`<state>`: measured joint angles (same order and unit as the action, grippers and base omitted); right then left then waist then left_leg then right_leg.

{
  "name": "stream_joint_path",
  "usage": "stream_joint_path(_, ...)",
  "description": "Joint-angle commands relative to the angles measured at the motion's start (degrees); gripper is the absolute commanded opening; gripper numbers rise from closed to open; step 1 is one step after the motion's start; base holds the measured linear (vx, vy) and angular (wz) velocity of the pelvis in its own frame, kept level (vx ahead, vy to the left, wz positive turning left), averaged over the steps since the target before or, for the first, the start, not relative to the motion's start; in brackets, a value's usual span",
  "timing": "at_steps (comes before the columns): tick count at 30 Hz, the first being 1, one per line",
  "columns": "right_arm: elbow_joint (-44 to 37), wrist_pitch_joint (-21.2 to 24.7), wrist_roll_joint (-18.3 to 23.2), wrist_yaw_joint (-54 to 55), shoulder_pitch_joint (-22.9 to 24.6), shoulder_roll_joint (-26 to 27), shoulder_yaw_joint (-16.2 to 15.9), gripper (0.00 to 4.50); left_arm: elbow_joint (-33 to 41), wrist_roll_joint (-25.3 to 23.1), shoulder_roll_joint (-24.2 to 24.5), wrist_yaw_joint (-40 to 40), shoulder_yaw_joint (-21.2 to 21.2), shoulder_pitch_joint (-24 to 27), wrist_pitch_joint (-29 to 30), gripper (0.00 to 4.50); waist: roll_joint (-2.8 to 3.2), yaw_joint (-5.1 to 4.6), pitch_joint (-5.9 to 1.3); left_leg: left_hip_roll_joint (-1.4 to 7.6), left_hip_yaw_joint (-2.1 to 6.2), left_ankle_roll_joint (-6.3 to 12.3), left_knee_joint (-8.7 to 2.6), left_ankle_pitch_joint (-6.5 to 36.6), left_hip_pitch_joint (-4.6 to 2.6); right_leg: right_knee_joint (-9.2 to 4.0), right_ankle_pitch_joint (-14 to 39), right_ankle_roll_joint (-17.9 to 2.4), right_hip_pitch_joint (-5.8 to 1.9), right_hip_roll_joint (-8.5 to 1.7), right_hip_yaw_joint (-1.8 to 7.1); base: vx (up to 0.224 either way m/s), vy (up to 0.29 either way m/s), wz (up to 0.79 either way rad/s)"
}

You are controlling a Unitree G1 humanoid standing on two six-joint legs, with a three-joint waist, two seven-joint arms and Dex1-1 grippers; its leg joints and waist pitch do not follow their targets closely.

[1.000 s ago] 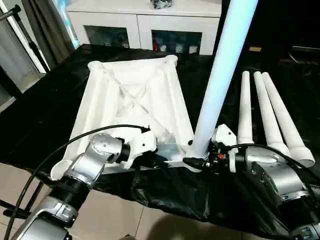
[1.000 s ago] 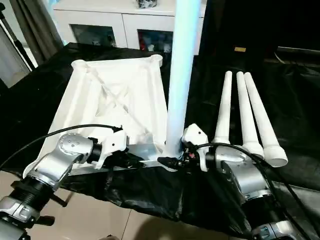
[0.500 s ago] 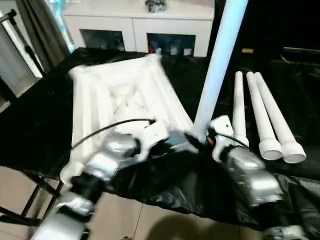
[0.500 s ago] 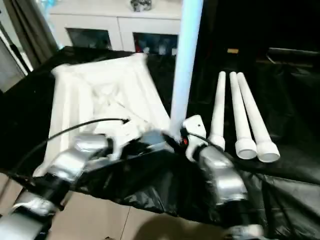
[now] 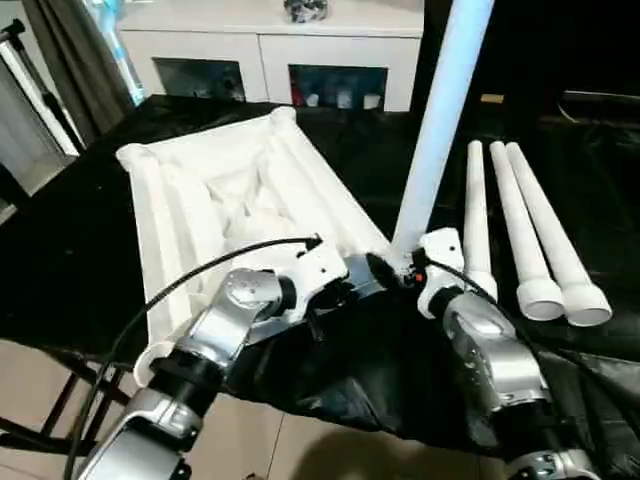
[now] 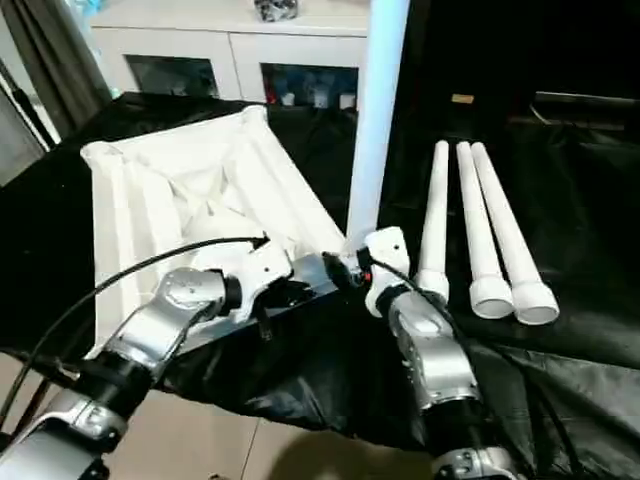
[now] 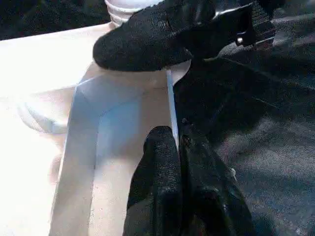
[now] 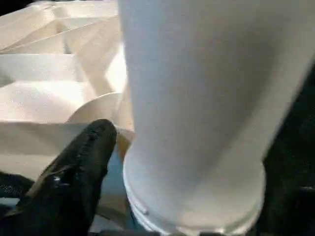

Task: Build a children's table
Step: Rotate leg to tighten

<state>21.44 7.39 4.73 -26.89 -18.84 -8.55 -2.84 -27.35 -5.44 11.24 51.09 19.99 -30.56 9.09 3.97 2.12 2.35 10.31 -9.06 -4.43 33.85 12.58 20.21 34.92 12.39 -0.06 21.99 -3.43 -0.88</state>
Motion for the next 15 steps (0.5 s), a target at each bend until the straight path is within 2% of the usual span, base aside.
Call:
stream_joint_path(1, -1.9, 0.8, 1.7, -6.5, 0.8, -1.0, -4.0, 4.01, 1.0, 0.6, 0.6, 4.2, 3.0, 1.2, -1.8, 0.0, -0.8, 0.32, -2.95, 2.04, 0.47, 3.41, -3.99, 5.8, 0.52, -3.84, 0.3, -14.0, -2.98, -3.9, 1.81, 0.0, 0.0, 0.0)
stream_joint_path(4, -5.4, 0.9, 3.7, -16.6, 2.2, -6.3, -5.8, 4.01, 2.3, 2.0, 3.7, 9.4, 2.8, 2.0, -2.0, 0.0, -0.66, 0.52, -3.15, 2.22, 0.36, 5.28, -3.64, 4.0, 0.45, -3.39, -4.4, -15.0, -2.92, -3.86, 1.8, 0.0, 0.0, 0.0)
stream_joint_path(6, -7.1, 1.8, 4.7, -20.5, 2.8, -8.3, -6.3, 4.01, 2.7, 2.5, 5.1, 11.6, 2.8, 2.3, -2.2, 0.0, -0.72, 0.79, -3.1, 2.26, 0.33, 6.31, -3.58, 3.7, 0.47, -3.23, -5.7, -15.5, -2.92, -3.88, 1.72, 0.0, 0.0, 0.0)
stream_joint_path(11, -9.8, 4.4, 7.6, -32.0, 2.9, -14.3, -7.8, 4.01, 2.8, 4.1, 9.1, 17.6, 2.3, 2.3, -3.3, 0.0, -0.7, 1.27, -2.91, 2.49, 0.2, 5.94, -3.71, 5.4, 0.33, -3.43, -1.6, -15.9, -2.78, -3.88, 1.64, 0.0, 0.0, 0.0)
stream_joint_path(15, -9.9, 4.8, 7.9, -35.3, 2.4, -16.5, -9.0, 3.64, 2.3, 4.3, 10.7, 19.7, 2.4, 1.9, -4.0, 0.0, -0.75, 1.39, -2.88, 2.49, 0.19, 5.37, -3.75, 5.7, 0.24, -3.52, -0.1, -16.0, -2.7, -3.93, 1.63, 0.0, 0.0, 0.0)
